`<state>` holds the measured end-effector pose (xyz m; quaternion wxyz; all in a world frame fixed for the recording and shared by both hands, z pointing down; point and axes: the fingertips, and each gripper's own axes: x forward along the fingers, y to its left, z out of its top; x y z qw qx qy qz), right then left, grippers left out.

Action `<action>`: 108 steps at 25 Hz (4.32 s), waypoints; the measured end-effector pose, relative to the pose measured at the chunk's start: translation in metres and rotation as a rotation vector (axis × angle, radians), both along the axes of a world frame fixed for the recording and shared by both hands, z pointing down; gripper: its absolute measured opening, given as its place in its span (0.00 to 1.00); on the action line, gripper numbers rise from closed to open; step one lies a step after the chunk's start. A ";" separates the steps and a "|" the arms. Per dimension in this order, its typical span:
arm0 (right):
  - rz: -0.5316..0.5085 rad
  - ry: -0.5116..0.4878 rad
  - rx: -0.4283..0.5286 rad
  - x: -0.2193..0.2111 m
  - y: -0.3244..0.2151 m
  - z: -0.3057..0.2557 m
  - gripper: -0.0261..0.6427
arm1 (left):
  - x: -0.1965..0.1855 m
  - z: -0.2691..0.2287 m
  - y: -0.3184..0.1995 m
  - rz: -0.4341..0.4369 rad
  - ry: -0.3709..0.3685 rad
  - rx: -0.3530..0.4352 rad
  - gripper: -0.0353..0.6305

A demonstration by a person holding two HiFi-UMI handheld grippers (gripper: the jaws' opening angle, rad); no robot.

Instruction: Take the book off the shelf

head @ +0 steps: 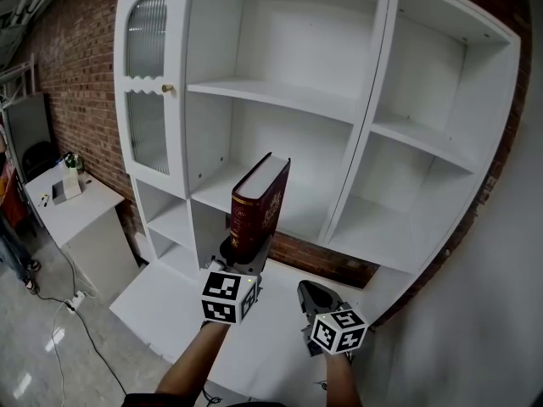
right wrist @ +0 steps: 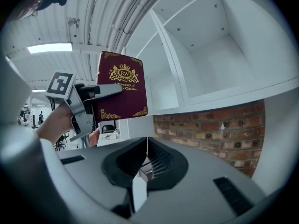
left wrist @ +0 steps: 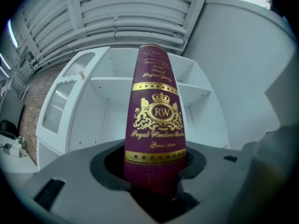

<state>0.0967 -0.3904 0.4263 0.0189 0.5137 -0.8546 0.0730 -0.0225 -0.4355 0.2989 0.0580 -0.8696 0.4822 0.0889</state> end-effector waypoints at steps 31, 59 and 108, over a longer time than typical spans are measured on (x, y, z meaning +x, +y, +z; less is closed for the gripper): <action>0.009 -0.012 0.002 -0.045 0.032 0.001 0.07 | -0.043 0.093 0.052 0.066 0.015 -0.193 0.42; 0.020 0.071 0.052 -0.030 0.075 -0.011 0.07 | -0.017 0.108 0.105 0.095 0.035 -0.231 0.42; 0.028 -0.036 0.048 0.058 0.248 0.007 0.07 | 0.071 0.119 0.284 0.097 -0.013 -0.237 0.42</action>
